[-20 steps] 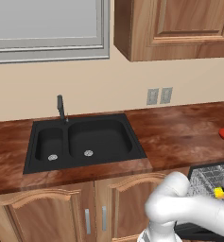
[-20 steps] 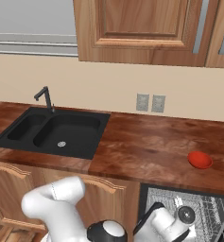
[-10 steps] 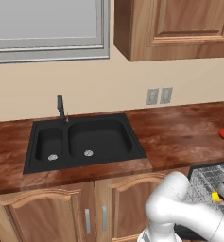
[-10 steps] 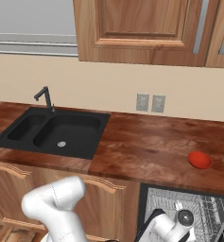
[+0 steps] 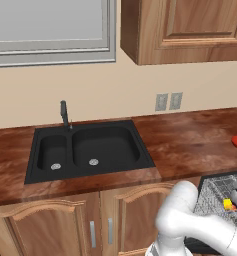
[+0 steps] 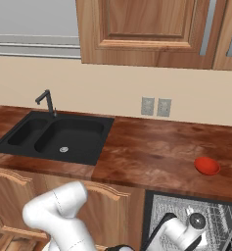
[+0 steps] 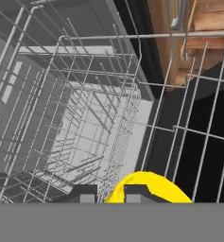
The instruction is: Pick up the cup and bowl from the counter, place them in the dishwasher, and close the dishwasher door.
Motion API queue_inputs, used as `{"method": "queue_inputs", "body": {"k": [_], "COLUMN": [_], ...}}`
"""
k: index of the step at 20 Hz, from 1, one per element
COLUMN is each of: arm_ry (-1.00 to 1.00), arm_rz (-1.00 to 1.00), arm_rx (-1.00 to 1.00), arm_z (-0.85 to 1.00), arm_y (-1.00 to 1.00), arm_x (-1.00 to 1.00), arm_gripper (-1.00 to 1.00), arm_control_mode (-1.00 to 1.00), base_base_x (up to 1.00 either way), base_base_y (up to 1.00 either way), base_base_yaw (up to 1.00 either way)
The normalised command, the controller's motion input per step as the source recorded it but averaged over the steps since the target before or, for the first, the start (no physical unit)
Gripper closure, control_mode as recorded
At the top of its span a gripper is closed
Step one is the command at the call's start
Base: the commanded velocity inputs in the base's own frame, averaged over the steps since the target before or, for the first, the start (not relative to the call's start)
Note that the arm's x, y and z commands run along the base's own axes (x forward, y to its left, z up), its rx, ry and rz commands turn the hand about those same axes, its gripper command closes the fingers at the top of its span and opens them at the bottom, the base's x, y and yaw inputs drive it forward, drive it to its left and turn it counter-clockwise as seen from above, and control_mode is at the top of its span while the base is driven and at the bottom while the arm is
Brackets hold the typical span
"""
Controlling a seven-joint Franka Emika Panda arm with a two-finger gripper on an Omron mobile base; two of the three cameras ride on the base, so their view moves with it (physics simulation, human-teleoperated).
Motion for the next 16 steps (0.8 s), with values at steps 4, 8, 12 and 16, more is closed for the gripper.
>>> {"method": "queue_inputs", "body": {"k": [4,8,12,16], "arm_ry": [0.00,0.00,0.00,0.00], "arm_rz": [-0.01,0.00,0.00,0.00], "arm_rx": [0.00,0.00,0.00,0.00], "arm_z": [0.15,0.41,0.26,0.25], "arm_y": [-0.30,-0.20,-0.14,-0.13], "arm_x": [-0.07,-0.28,-0.22,-0.21], "arm_gripper": [-1.00,-1.00,-1.00,-1.00], "arm_control_mode": [-1.00,-1.00,-1.00,-1.00], "base_base_x": [0.00,0.00,0.00,0.00], "base_base_y": [0.00,0.00,0.00,0.00], "base_base_yaw": [0.00,0.00,0.00,0.00]}}
